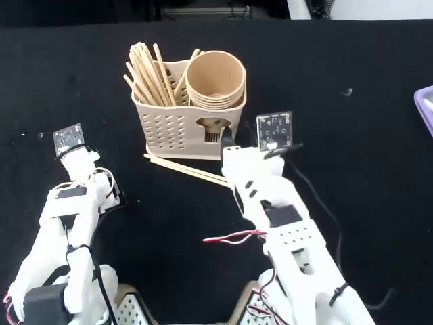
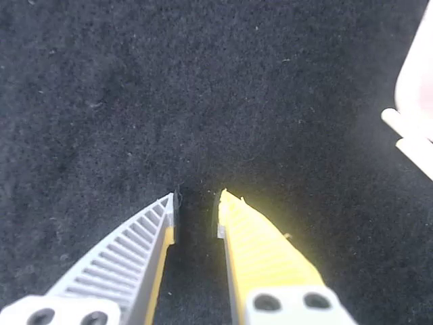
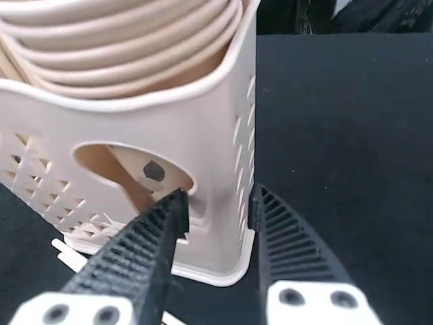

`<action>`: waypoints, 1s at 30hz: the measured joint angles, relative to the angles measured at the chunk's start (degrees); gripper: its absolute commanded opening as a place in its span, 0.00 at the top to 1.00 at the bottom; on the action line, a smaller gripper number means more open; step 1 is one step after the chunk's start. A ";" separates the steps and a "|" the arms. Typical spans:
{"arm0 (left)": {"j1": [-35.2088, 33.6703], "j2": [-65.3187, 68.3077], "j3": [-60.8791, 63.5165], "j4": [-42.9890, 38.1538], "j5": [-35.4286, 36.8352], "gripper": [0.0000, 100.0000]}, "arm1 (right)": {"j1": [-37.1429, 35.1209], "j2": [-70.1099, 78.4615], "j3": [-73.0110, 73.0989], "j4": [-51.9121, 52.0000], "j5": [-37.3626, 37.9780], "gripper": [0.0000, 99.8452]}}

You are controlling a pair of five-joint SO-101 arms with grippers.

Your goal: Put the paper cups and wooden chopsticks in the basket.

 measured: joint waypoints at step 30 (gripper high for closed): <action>0.00 0.00 0.00 0.00 0.00 0.88 | 3.25 -32.44 -2.02 33.67 2.02 0.85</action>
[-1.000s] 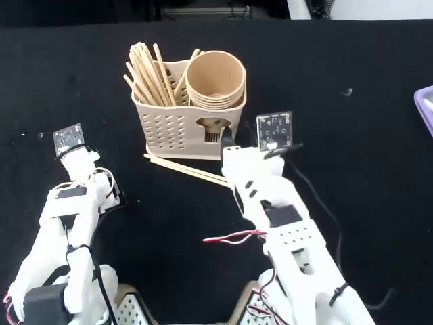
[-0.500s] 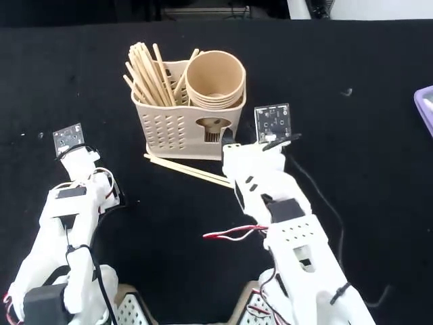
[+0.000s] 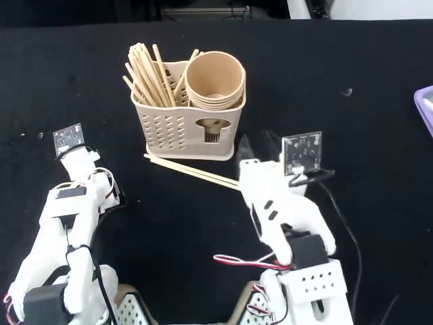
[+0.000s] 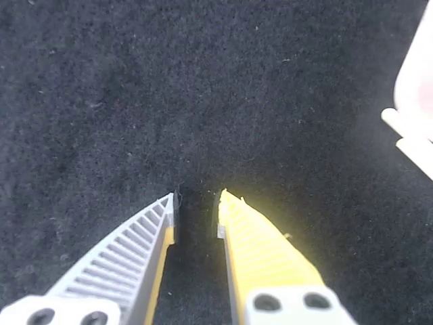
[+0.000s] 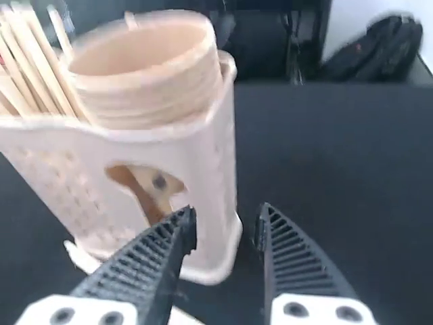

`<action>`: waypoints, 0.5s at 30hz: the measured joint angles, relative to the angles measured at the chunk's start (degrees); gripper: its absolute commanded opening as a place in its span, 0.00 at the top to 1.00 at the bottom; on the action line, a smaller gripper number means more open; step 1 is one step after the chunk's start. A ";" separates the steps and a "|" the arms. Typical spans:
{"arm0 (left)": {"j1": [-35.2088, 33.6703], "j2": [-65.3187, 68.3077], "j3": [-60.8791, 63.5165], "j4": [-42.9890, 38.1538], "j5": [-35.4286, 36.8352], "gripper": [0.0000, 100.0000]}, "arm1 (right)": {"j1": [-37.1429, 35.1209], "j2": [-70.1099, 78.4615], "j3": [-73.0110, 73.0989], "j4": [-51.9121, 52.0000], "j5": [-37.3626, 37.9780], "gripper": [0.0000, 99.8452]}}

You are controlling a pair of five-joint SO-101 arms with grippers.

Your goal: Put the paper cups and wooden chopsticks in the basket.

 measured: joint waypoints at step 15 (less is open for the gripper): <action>0.00 0.00 0.00 0.00 0.00 0.88 | 6.42 21.54 -15.82 26.81 17.05 0.85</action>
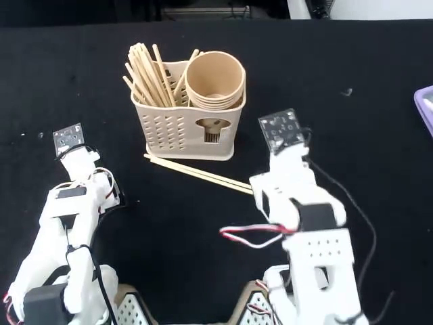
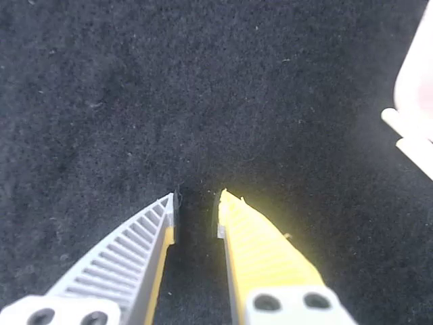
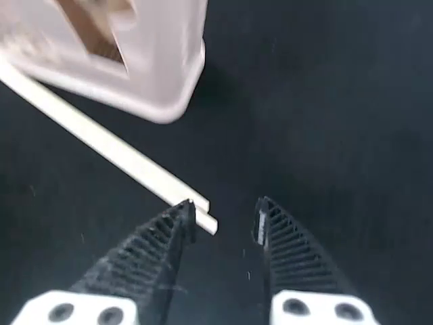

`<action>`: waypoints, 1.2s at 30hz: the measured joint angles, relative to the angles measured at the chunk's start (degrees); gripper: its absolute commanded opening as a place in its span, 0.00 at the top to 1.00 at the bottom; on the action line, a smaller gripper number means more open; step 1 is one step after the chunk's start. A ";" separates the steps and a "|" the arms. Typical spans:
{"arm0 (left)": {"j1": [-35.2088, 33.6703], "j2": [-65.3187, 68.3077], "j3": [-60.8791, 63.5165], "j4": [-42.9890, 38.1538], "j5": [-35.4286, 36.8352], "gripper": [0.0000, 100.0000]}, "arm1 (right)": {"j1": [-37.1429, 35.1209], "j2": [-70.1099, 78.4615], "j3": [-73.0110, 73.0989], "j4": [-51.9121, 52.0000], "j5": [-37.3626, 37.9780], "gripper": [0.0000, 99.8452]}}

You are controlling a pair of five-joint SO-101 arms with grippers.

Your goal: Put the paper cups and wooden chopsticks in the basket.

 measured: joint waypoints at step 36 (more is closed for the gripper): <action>0.00 0.00 0.00 0.00 -2.73 0.88 | -0.18 33.14 -2.11 -12.40 38.86 0.72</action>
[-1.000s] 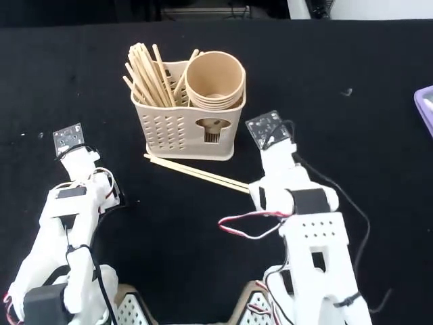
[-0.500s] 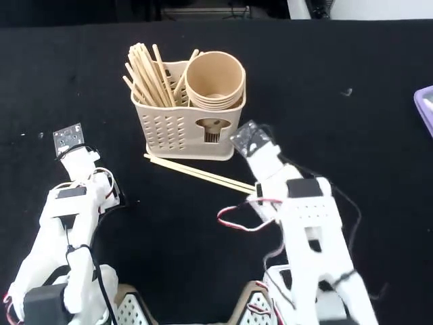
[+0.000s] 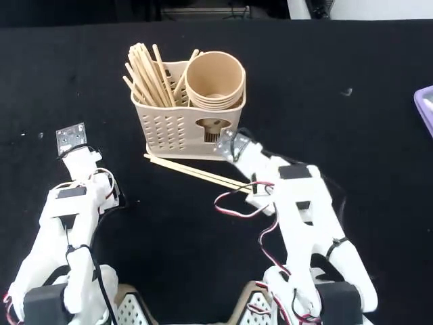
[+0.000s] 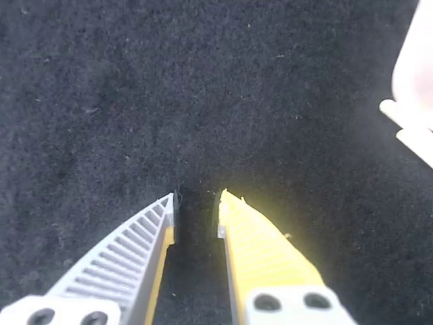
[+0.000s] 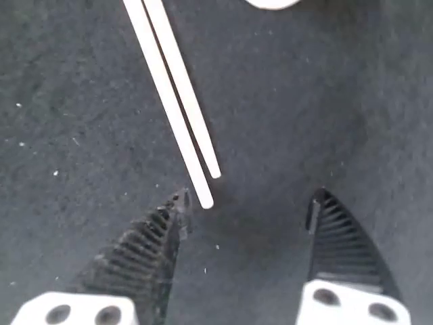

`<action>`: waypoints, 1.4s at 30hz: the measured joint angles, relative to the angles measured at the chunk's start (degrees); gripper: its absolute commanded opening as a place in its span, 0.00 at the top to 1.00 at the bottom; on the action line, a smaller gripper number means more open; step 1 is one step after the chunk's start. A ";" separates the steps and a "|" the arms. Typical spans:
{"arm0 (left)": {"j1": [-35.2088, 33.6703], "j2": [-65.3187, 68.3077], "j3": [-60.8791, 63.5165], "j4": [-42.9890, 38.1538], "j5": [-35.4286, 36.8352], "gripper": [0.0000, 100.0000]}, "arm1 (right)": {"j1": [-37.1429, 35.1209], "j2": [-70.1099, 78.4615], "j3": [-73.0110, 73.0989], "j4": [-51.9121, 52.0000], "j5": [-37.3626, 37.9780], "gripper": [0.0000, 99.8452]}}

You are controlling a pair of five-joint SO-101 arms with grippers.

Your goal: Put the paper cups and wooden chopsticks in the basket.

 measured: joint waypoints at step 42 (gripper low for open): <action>0.00 0.00 -0.09 0.00 -0.53 0.88 | -10.73 11.87 -7.21 9.76 0.70 0.99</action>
